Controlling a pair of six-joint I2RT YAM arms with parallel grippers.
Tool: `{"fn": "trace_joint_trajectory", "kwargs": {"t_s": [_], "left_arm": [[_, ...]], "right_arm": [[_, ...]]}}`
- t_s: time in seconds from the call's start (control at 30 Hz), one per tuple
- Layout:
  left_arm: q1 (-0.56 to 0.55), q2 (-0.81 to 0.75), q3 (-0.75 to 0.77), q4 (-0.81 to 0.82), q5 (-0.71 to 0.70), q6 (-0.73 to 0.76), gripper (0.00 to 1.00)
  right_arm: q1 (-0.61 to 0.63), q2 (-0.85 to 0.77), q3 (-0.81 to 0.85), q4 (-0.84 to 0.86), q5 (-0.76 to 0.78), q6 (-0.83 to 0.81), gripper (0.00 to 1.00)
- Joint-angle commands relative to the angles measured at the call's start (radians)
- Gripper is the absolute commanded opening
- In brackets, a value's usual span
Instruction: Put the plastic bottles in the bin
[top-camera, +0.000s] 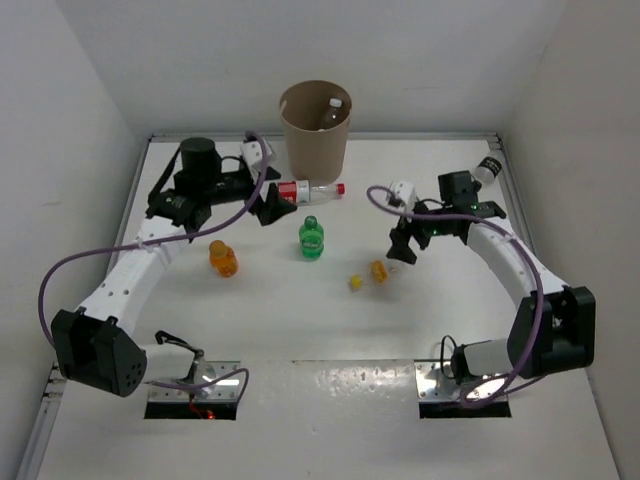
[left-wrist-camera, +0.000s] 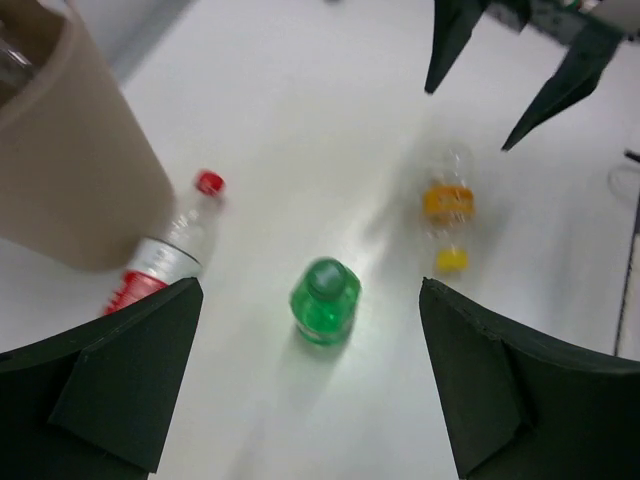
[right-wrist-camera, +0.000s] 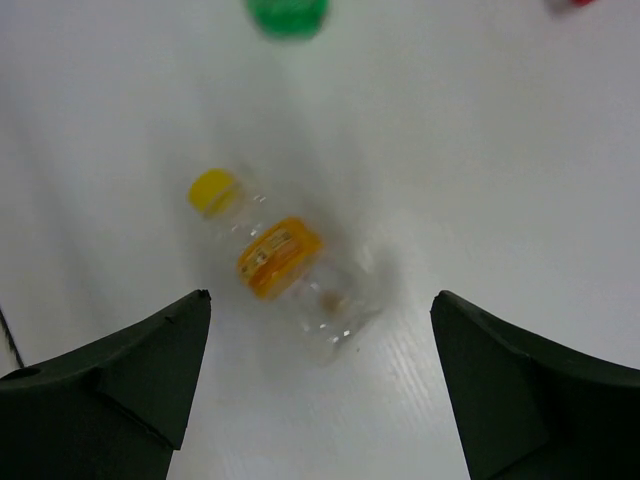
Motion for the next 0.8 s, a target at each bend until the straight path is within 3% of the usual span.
{"fn": "trace_joint_trajectory", "kwargs": {"t_s": [0.0,0.13,0.4,0.57,0.77], "left_arm": [[-0.029,-0.010,-0.055,-0.035,-0.012,0.066,0.97],[-0.049,-0.021,-0.066,-0.035,-0.039,0.056,0.97],[-0.039,-0.039,-0.065,-0.053,-0.120,0.046,0.97],[0.043,-0.028,-0.031,-0.025,-0.121,-0.030,0.97],[0.086,-0.028,-0.031,-0.025,-0.093,-0.049,0.97]], "right_arm": [[0.066,-0.076,-0.026,-0.289,0.043,-0.387,0.90],[0.204,-0.064,-0.087,-0.068,0.180,-0.328,0.90],[0.395,0.115,0.004,-0.151,0.444,-0.463,0.90],[0.470,0.281,0.067,-0.157,0.638,-0.467,0.90],[0.502,0.404,0.099,-0.123,0.751,-0.495,0.80]]}}
